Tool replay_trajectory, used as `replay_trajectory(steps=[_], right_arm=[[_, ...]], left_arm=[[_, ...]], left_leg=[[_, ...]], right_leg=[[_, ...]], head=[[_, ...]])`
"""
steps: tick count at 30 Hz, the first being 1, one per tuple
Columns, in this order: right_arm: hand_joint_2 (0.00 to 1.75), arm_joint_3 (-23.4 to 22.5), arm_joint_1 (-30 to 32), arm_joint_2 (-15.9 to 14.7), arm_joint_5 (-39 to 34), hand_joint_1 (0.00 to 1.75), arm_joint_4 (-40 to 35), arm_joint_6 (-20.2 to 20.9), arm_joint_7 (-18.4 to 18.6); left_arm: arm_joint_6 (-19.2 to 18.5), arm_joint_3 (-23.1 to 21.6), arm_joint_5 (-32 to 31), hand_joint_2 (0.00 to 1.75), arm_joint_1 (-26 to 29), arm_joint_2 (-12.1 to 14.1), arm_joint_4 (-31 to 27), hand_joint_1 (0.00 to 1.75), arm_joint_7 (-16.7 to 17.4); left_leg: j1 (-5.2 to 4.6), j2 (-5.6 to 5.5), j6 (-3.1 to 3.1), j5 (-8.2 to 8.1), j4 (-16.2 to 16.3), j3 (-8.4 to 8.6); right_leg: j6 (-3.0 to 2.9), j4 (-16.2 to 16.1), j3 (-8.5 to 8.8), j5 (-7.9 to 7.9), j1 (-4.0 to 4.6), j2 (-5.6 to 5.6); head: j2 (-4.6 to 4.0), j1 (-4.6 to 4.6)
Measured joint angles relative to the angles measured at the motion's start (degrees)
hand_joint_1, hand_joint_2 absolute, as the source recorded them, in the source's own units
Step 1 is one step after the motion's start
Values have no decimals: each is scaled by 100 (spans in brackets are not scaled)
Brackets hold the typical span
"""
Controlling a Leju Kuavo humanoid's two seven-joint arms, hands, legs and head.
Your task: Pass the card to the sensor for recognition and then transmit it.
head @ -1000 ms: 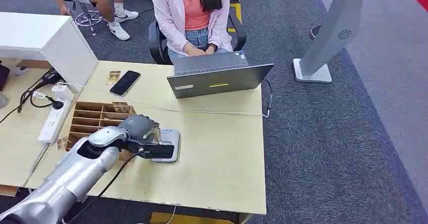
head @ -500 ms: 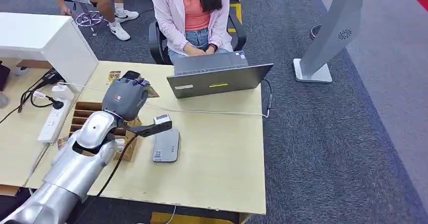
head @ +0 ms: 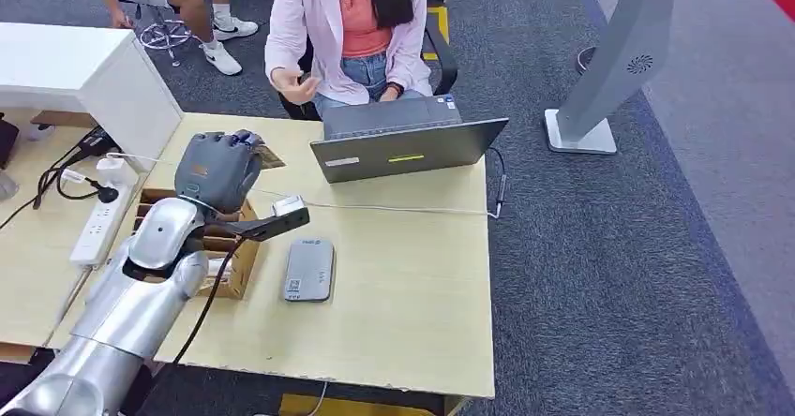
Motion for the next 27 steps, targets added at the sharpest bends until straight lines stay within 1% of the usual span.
replay_trajectory(steps=[4, 7, 9, 13, 16, 20, 27], right_arm=[[0, 0, 1, 0, 44, 0, 0, 2, 0], [0, 13, 1, 0, 107, 0, 0, 11, -2], [0, 51, -1, 0, 149, 0, 0, 13, -31], [0, 140, 1, 0, 197, 0, 0, 46, -15], [0, 147, 1, 0, 192, 0, 0, 76, 30], [0, 147, -8, 0, 171, 0, 0, 81, 41], [0, 147, -8, 0, 168, 0, 0, 78, 33]], left_arm=[[31, 132, -26, 175, -107, 7, -4, 175, -59], [31, 293, -241, 175, -414, 41, 97, 175, 24], [110, 440, -365, 175, -757, 63, 412, 175, 70], [367, 743, -503, 175, -1432, 172, 1288, 175, 85], [394, 968, -496, 175, -1800, 256, 1744, 175, -17], [385, 1082, -586, 175, -1982, 306, 1961, 175, -55], [387, 1091, -608, 175, -1991, 317, 1983, 175, -55]], left_leg=[[1, 0, -1, 1, 0, 0], [3, -1, 0, 3, 0, -1], [3, 0, -1, 4, 0, -1], [4, 3, -6, 7, -1, 0], [4, 2, -6, 8, -1, 0], [4, -8, -6, 8, -1, -2], [3, -7, -6, 7, -1, -3]], right_leg=[[-1, 0, -1, 1, 1, 0], [-1, 1, -1, 1, 3, -1], [-2, 3, 0, 2, 3, 0], [-5, 5, -2, 4, 3, 4], [-6, 5, -3, 4, 3, 3], [-5, 5, -2, 3, 3, -4], [-5, 5, -2, 3, 2, -4]], head=[[0, 0], [0, 0], [0, -2], [0, -2], [0, -2], [0, -2], [0, -2]])
